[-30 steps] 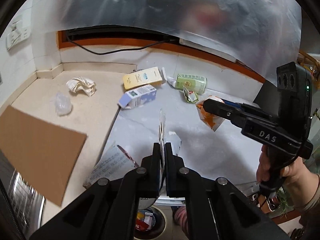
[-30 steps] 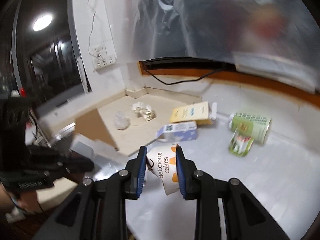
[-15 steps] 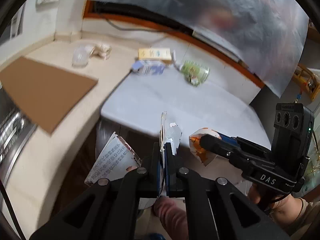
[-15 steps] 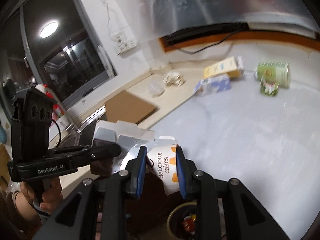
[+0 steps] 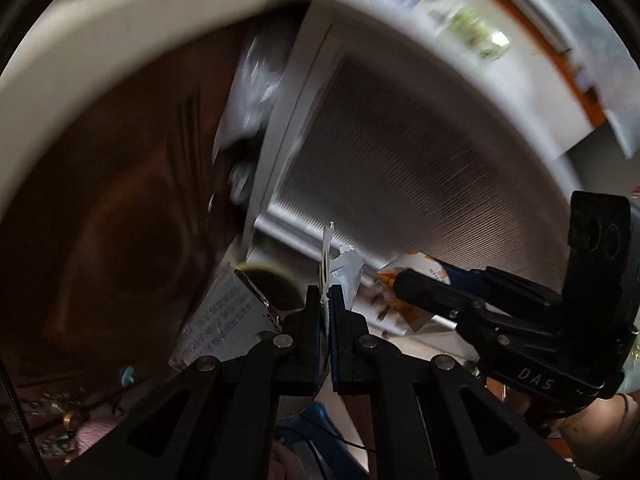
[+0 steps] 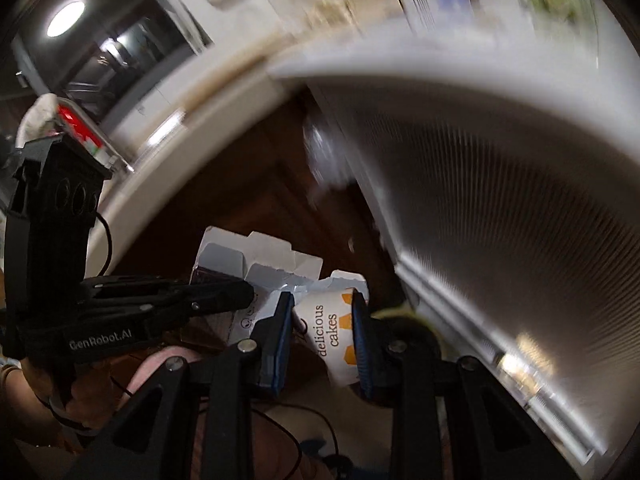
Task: Collect trash
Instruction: 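Carry the foil bag and cake cup down over the bin with both tools, then open both tools to drop the foil bag and cake cup into the bin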
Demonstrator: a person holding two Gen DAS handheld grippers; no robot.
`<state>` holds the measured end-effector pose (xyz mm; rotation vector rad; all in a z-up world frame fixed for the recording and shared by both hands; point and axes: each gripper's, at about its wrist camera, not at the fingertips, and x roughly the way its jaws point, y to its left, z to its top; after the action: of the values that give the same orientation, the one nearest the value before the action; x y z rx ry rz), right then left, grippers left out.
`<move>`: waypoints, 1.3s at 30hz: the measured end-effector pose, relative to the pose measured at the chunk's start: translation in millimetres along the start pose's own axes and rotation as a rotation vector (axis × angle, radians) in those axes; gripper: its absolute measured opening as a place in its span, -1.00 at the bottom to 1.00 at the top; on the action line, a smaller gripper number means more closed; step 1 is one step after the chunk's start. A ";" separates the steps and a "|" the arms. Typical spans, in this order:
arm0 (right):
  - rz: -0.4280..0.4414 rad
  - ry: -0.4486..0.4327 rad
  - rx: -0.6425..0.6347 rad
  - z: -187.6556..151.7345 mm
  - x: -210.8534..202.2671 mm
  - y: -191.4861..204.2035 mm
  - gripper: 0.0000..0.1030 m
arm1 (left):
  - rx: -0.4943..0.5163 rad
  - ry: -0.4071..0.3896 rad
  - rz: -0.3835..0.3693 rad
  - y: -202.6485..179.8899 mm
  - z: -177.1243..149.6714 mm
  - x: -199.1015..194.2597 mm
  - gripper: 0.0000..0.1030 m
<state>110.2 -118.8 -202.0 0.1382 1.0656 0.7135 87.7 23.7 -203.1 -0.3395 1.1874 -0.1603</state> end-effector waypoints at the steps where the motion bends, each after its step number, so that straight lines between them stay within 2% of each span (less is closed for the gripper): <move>1: -0.009 0.015 0.015 -2.9 8.9 -6.0 -0.46 | -0.009 0.012 -0.003 4.0 -2.2 8.0 -0.97; 7: -0.051 0.092 0.109 -18.8 56.0 -38.4 -0.45 | -0.084 0.097 0.012 36.5 -19.8 67.4 -0.96; 16: -0.095 0.171 0.204 -30.6 99.1 -64.0 -0.42 | -0.133 0.154 0.001 57.9 -24.5 116.9 -0.93; 20: -0.115 0.218 0.221 -35.4 113.2 -69.5 -0.40 | -0.132 0.185 0.012 60.6 -21.2 132.9 -0.73; 24: -0.126 0.241 0.217 -35.5 120.3 -67.8 -0.29 | -0.109 0.205 0.054 59.4 -20.2 135.7 -0.47; 31: -0.147 0.249 0.197 -37.0 119.4 -64.3 -0.27 | -0.089 0.221 0.109 58.8 -25.9 129.6 0.51; 36: -0.169 0.245 0.186 -35.5 115.4 -61.8 -0.15 | -0.085 0.216 0.145 59.3 -28.0 125.6 0.74; 39: -0.181 0.243 0.178 -36.3 111.7 -60.3 -0.13 | -0.087 0.201 0.155 59.2 -28.0 119.8 0.76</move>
<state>139.9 -107.0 -330.0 0.1077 1.3564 0.4793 102.9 38.5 -338.1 -0.3116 1.4168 -0.0073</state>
